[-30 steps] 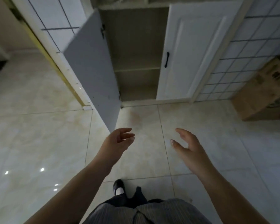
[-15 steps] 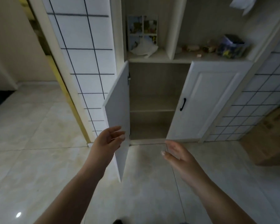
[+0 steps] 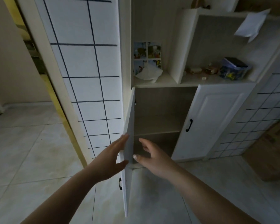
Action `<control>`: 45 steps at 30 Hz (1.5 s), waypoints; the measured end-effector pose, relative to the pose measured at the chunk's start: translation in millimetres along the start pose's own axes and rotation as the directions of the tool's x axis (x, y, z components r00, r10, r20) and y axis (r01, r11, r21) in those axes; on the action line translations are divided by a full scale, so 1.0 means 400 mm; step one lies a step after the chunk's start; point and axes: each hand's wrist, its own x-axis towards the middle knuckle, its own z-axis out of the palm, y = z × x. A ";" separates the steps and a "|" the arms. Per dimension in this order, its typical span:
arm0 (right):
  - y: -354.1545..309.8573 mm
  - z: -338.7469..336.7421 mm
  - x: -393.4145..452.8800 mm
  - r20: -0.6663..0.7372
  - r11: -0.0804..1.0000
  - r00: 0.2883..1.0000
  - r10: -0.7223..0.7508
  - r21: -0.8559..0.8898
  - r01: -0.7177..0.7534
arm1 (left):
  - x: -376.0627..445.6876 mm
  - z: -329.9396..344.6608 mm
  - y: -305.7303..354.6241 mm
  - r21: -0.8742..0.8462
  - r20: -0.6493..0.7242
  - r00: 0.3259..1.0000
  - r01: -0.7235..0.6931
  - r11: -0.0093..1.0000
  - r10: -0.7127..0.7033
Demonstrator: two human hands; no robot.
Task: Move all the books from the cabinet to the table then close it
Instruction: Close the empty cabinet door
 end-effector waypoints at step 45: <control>0.508 -0.809 0.434 -0.179 0.693 0.925 -0.334 -0.712 0.112 | 0.909 0.363 0.416 0.542 -0.126 0.992 0.067 0.838 0.002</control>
